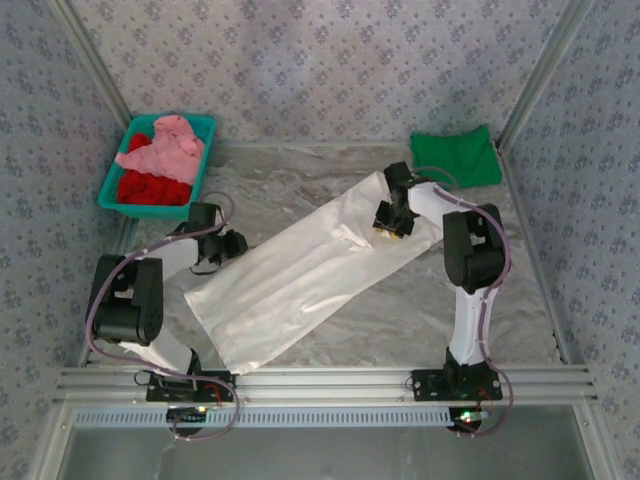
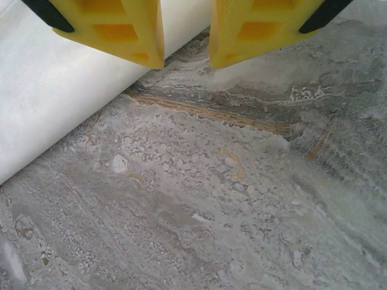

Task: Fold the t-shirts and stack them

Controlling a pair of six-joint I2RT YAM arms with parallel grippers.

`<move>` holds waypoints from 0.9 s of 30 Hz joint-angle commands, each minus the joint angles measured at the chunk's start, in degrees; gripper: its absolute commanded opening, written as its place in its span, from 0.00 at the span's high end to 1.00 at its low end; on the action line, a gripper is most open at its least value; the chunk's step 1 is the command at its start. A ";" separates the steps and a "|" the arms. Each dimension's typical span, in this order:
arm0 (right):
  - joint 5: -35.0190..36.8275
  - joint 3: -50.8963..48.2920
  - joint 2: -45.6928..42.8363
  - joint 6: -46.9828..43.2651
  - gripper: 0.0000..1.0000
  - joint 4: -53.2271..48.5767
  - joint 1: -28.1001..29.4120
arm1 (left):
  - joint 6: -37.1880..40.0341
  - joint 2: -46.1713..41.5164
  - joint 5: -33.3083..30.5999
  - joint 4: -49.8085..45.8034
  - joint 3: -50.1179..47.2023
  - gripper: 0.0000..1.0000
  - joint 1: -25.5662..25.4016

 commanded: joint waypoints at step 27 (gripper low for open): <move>-15.91 41.93 12.16 1.40 0.52 3.74 -1.62 | -2.26 -11.63 -0.24 -0.37 -9.03 0.74 -9.50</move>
